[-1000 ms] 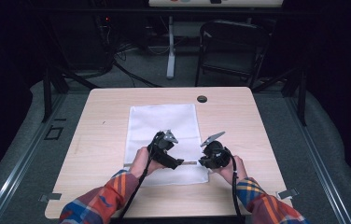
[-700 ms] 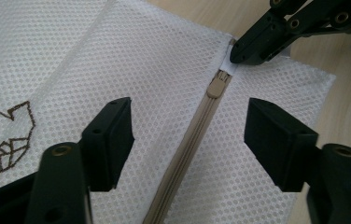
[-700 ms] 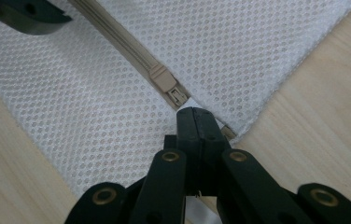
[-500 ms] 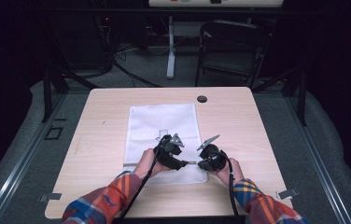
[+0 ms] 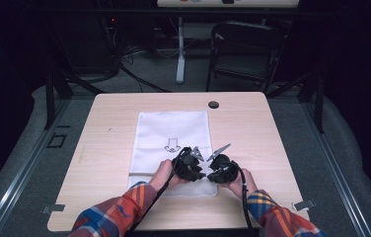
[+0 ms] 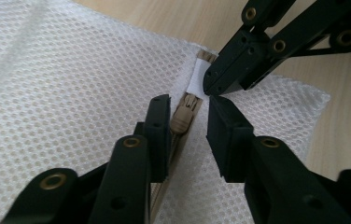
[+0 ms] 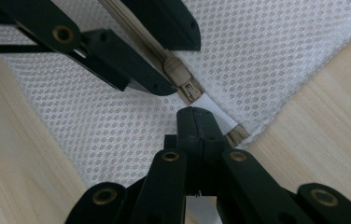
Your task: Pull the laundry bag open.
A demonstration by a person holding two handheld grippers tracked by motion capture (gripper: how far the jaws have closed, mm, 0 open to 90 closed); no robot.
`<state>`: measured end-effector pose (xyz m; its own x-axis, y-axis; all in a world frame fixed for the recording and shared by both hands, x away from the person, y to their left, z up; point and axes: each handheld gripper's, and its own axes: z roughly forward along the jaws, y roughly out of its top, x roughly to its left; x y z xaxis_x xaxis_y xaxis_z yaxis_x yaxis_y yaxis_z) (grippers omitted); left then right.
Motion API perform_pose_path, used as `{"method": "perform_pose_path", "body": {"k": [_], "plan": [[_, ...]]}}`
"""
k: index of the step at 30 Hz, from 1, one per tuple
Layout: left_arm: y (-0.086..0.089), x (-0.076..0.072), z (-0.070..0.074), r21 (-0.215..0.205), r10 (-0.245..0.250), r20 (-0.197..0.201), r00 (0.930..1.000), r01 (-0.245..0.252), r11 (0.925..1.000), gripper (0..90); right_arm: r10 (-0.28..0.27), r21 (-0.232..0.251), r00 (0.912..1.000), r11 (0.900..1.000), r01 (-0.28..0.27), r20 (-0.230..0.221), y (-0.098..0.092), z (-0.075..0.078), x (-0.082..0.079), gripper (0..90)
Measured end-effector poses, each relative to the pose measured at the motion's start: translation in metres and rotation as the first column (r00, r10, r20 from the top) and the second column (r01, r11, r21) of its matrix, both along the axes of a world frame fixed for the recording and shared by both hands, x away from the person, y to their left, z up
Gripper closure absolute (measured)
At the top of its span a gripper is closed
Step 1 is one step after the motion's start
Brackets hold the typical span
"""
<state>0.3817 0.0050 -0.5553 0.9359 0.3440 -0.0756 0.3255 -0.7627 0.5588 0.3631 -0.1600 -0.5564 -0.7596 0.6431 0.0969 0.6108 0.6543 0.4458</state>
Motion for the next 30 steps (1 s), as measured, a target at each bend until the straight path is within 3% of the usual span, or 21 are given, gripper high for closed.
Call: {"method": "perform_pose_path", "body": {"k": [1, 2, 3, 4, 5, 8, 11, 16, 21, 28, 30], "plan": [[-0.001, 0.000, -0.001, 0.012, -0.011, -0.003, 0.9999, 0.011, 0.9999, 72.9, 0.001, 0.002, 1.0000, 1.000, -0.001, 0.000, 0.000, 0.000, 0.000, 90.0], [-0.004, -0.003, -0.005, -0.021, 0.042, -0.010, 0.9991, -0.042, 0.9989, 74.5, 0.010, -0.001, 1.0000, 1.000, -0.010, -0.001, 0.000, 0.001, 0.000, 90.0], [-0.006, -0.005, -0.008, -0.038, 0.059, -0.015, 0.9981, -0.060, 0.9975, 75.6, 0.015, -0.009, 0.9997, 1.000, -0.015, 0.017, 0.001, 0.002, -0.001, 90.0], [-0.003, -0.003, -0.006, 0.000, 0.016, -0.010, 0.9998, -0.016, 0.9999, 77.0, 0.017, -0.002, 0.9993, 1.000, -0.017, 0.033, 0.000, 0.004, -0.002, 90.0], [-0.002, -0.002, -0.006, 0.002, 0.005, -0.005, 1.0000, -0.005, 1.0000, 79.0, 0.013, -0.014, 0.9988, 1.000, -0.012, 0.048, -0.002, 0.008, -0.002, 90.0], [-0.002, -0.003, -0.006, 0.004, -0.001, -0.009, 1.0000, 0.001, 1.0000, 80.0, -0.005, 0.013, 0.9958, 1.000, 0.004, 0.091, -0.003, 0.010, -0.002, 90.0], [-0.001, -0.003, -0.005, 0.017, -0.019, -0.003, 0.9998, 0.019, 0.9997, 80.6, -0.005, 0.001, 0.9964, 1.000, 0.005, 0.085, -0.001, 0.006, -0.001, 90.0], [-0.001, -0.004, -0.007, -0.024, 0.004, -0.007, 1.0000, -0.004, 0.9997, 81.0, -0.009, 0.006, 0.9972, 1.000, 0.008, 0.074, 0.000, -0.001, 0.000, 90.0], [-0.002, -0.005, -0.007, -0.009, -0.008, 0.012, 0.9999, 0.008, 0.9999, 80.7, 0.003, -0.029, 0.9952, 1.000, 0.000, 0.098, 0.003, -0.001, -0.003, 90.0], [-0.001, -0.006, -0.006, 0.006, -0.018, 0.019, 0.9997, 0.018, 0.9998, 81.4, -0.015, 0.014, 0.9946, 1.000, 0.014, 0.103, 0.002, -0.003, -0.004, 90.0], [-0.001, -0.006, -0.006, -0.002, -0.012, 0.018, 0.9998, 0.012, 0.9999, 81.5, -0.003, -0.007, 0.9952, 1.000, 0.004, 0.098, 0.001, -0.002, -0.003, 90.0]]}}
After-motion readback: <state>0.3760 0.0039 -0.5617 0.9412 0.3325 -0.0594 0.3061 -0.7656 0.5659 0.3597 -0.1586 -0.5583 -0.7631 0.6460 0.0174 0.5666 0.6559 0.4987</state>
